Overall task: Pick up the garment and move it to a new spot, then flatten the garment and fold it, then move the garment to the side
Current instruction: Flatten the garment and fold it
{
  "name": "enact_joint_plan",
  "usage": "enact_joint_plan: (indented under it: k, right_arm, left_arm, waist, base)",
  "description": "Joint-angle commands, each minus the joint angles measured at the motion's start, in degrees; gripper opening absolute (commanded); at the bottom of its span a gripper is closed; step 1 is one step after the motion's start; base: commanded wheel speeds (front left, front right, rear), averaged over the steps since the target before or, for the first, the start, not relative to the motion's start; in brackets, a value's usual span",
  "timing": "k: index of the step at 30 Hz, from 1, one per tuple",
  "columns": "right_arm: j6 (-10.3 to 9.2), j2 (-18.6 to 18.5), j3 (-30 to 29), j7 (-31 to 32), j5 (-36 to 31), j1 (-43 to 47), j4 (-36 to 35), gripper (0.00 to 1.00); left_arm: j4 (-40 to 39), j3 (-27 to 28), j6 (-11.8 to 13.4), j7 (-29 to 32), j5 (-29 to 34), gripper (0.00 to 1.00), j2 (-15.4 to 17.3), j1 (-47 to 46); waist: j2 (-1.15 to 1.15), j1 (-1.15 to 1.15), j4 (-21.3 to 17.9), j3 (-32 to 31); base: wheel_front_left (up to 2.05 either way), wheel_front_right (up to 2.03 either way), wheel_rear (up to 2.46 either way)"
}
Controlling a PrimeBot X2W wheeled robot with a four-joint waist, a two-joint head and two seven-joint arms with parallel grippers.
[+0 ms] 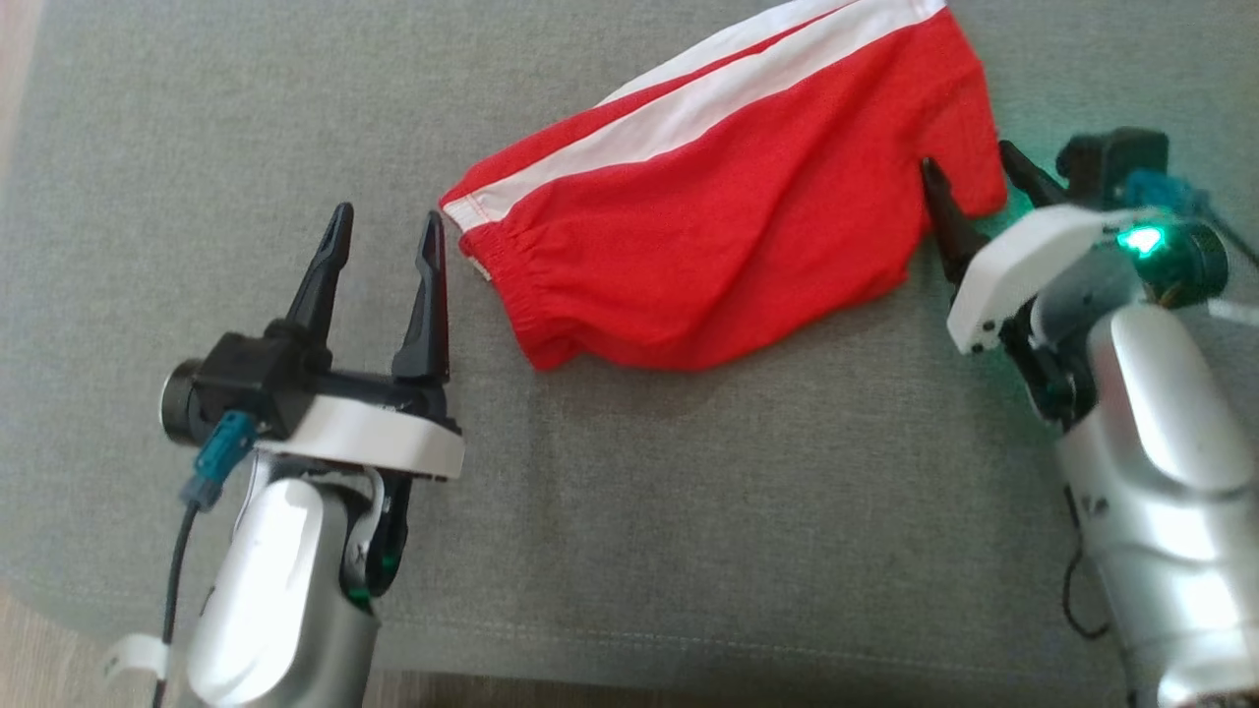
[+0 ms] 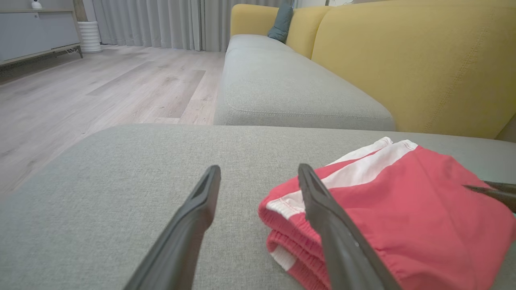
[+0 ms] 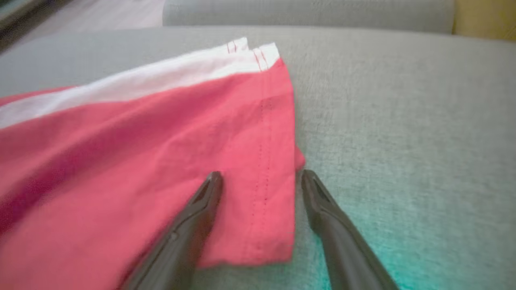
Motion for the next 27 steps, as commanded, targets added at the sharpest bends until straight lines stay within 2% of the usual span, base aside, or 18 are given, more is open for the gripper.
enact_joint_plan:
  k: [1, 7, 8, 9, 10, 18, 22, 27]
  right_arm:
    - [-0.05, 0.0, 0.8, 2.0, -0.5, -2.5, 0.7, 1.00]
    - [-0.05, 1.4, 0.1, 7.0, -2.0, -5.5, 6.4, 1.00]
    - [-0.05, 1.6, 0.1, 7.4, -1.9, -5.8, 6.8, 0.73]
    - [-0.05, 1.8, 0.2, 7.8, -2.0, -5.9, 7.2, 0.39]
    - [-0.05, 2.1, 0.2, 7.9, -1.7, -6.0, 7.4, 0.00]
    - [-0.05, 3.0, -0.9, 4.0, 0.5, -2.7, 4.4, 0.00]
    - [-0.05, 4.0, -4.0, 0.0, 1.4, 5.8, -1.9, 0.00]
    - [-0.05, 5.0, -8.0, -1.9, 1.9, 15.2, -9.0, 0.00]
  left_arm:
    - [-1.9, 1.8, -0.4, -0.3, 0.6, 1.00, 0.3, -2.2]
    - [-1.9, 2.0, -0.7, -0.3, 0.9, 1.00, 0.0, -2.4]
    - [-1.9, 2.1, -0.7, -0.3, 1.0, 1.00, 0.0, -2.4]
    - [-1.9, 2.2, -0.8, -0.3, 1.1, 1.00, -0.1, -2.3]
    - [-1.9, 2.2, -0.8, -0.3, 1.1, 1.00, -0.1, -2.3]
    - [-1.9, 2.9, -1.1, -0.3, 1.5, 1.00, -0.3, -1.5]
    - [-2.0, 3.7, -1.1, -0.3, 1.8, 1.00, -0.3, -0.2]
    - [-1.9, 4.1, -1.1, -0.3, 2.2, 1.00, -0.3, 1.4]
  waist:
    - [0.00, 0.00, 0.5, 0.5]
    - [0.00, 0.00, 0.8, 0.5]
    - [0.00, 0.00, 0.8, 0.5]
    - [0.00, 0.00, 0.7, 0.4]
    - [0.00, 0.00, 0.7, 0.3]
    - [0.00, 0.00, -0.3, -0.9]
    - [0.00, 0.00, -1.4, -2.2]
    - [0.00, 0.00, -2.5, -3.7]
  base:
    - [0.00, 0.00, 0.00]
    - [0.00, 0.00, 0.00]
    - [0.00, 0.00, 0.00]
    - [0.00, 0.00, 0.00]
    - [0.00, 0.00, 0.00]
    - [0.00, 0.00, 0.00]
    - [0.00, 0.00, 0.00]
    - [0.00, 0.00, 0.00]
